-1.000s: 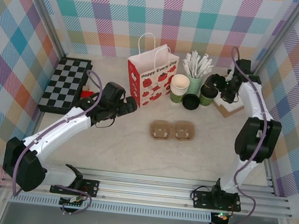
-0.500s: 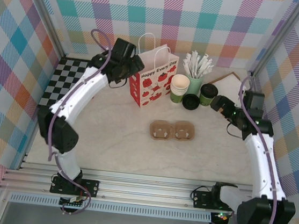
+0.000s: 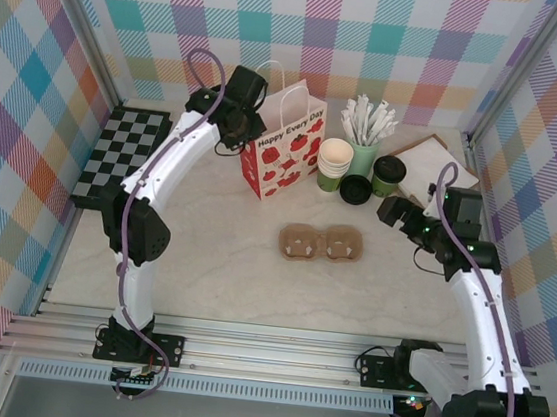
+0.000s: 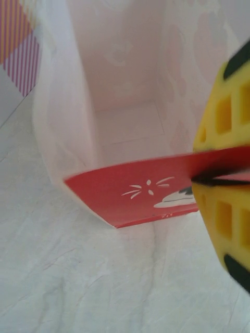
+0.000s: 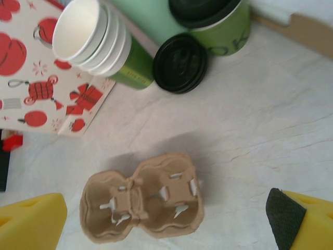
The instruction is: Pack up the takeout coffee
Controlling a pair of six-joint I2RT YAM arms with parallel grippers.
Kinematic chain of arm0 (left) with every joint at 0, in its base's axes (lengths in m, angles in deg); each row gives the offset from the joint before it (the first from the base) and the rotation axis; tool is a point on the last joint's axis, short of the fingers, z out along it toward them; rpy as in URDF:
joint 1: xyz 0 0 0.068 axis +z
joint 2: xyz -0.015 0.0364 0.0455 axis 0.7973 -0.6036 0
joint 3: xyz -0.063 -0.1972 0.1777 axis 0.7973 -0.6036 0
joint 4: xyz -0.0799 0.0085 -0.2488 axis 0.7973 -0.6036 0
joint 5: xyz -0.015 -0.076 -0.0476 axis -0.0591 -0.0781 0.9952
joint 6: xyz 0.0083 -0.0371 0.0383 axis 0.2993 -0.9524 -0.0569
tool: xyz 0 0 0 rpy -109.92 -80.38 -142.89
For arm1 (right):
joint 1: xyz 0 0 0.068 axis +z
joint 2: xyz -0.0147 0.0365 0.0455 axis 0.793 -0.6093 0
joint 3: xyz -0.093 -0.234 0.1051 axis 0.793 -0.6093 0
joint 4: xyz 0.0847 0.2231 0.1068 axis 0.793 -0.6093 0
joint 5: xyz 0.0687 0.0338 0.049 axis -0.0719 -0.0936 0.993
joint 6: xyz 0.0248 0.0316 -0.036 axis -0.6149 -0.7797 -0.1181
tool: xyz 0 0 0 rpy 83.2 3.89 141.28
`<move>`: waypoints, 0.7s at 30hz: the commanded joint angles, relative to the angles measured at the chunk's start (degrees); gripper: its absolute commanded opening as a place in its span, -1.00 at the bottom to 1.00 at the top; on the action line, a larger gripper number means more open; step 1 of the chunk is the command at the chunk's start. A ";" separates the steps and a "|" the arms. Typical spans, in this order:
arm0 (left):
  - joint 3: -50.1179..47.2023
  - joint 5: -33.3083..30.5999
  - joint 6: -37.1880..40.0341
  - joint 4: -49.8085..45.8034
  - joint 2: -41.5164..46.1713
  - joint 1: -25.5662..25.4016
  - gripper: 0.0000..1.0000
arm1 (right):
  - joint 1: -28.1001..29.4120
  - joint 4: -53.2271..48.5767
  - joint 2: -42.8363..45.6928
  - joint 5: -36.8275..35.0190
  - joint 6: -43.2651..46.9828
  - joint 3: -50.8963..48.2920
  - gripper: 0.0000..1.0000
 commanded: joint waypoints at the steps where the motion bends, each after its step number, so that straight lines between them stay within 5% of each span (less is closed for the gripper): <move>1: 1.13 -1.42 2.35 -2.83 2.78 0.34 -0.71 | 3.69 2.43 -1.80 1.07 1.60 -0.40 1.00; 7: -1.09 -4.59 3.28 -6.73 6.49 0.34 -0.85 | 10.99 2.21 -7.68 -2.08 0.85 1.44 1.00; 11: -7.55 -4.75 4.05 -6.28 12.48 0.34 -0.96 | 15.71 -2.45 -12.10 -11.60 -5.47 4.10 1.00; 18: -20.47 -2.77 3.93 -6.25 23.85 0.34 -1.00 | 22.85 -3.27 -22.04 -9.02 -5.11 6.68 0.99; 21: -26.81 -0.57 2.70 -5.40 28.82 0.26 -0.98 | 26.92 -5.98 -27.75 -14.09 -7.18 10.46 0.78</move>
